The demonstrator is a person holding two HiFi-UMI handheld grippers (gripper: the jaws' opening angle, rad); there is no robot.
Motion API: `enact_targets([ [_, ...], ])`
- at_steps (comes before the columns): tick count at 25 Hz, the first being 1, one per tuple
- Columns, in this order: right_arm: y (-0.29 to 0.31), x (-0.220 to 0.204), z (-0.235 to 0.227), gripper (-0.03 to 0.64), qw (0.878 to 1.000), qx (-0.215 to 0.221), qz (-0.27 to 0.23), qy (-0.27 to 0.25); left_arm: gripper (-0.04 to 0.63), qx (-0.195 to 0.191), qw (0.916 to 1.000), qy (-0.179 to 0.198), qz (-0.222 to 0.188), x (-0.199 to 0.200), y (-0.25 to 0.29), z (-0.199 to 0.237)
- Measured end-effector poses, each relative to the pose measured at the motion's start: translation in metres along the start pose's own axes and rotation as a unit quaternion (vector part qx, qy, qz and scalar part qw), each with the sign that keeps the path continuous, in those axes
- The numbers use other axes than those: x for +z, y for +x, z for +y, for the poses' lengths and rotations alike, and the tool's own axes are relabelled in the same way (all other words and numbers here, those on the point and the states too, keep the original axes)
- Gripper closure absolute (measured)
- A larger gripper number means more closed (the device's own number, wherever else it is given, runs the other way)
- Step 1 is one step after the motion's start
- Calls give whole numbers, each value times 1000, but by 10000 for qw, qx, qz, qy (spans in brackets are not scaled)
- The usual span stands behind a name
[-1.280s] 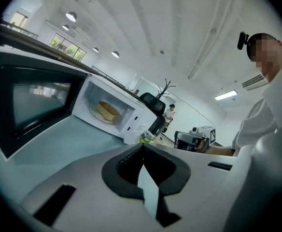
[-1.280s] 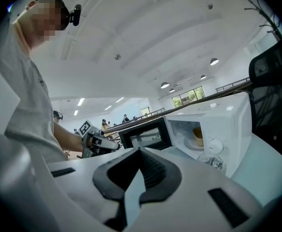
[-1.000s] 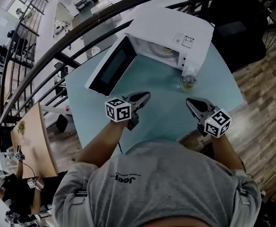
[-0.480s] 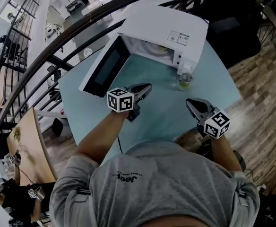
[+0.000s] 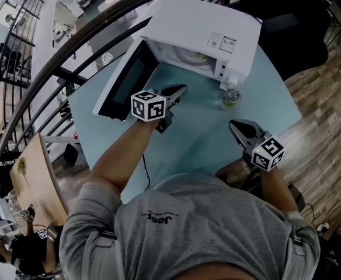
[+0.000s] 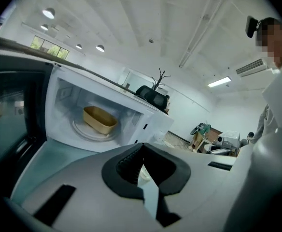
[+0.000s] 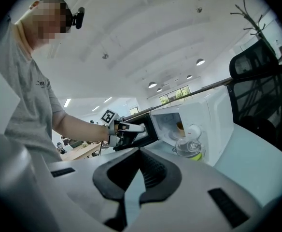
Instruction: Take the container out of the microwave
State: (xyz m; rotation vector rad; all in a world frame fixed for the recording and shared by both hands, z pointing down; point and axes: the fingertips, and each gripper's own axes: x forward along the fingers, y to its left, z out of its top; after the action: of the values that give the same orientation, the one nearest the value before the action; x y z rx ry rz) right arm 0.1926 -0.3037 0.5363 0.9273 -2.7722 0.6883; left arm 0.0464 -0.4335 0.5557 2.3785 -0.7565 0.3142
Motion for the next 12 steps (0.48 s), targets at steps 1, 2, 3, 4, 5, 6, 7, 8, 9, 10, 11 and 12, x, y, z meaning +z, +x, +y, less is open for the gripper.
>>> enact_targets([
  [1,0,-3,-3,598,10000,-13,9,31,577,22,10000,90,-12,7,6,4],
  [2,-1,-5,-6,598,10000,-32,17,62,577,50,9998,182,-23,13,11,8],
  [3,-2,-7,-9,598,9999,-55,24,90,577,96,9996,273,-31,20,17,12],
  [4,-3,-8,-12,598,9999,-80,27,114,577,161,9992,367,-30,25,23,18],
  [5,-4,-9,-15,598,9998,-105,25,137,577,239,9986,468,-12,29,28,23],
  [6,-6,-10,-18,598,9998,-130,20,158,577,318,9978,581,30,33,34,29],
  [7,-7,-10,-21,598,9997,-156,13,178,577,394,9968,694,90,35,40,35],
  [8,-8,-11,-24,598,9996,-181,6,197,577,462,9957,792,150,38,47,40],
  [9,-9,-12,-27,598,9995,-208,0,218,577,523,9947,867,194,40,53,44],
  [10,-10,-13,-30,598,9994,-236,-6,241,577,579,9938,926,217,43,59,49],
  [11,-12,-14,-32,598,9993,-265,-8,265,577,634,9928,991,227,46,65,52],
  [12,-14,-15,-35,598,9991,-294,-9,289,575,682,9915,1083,232,50,70,54],
])
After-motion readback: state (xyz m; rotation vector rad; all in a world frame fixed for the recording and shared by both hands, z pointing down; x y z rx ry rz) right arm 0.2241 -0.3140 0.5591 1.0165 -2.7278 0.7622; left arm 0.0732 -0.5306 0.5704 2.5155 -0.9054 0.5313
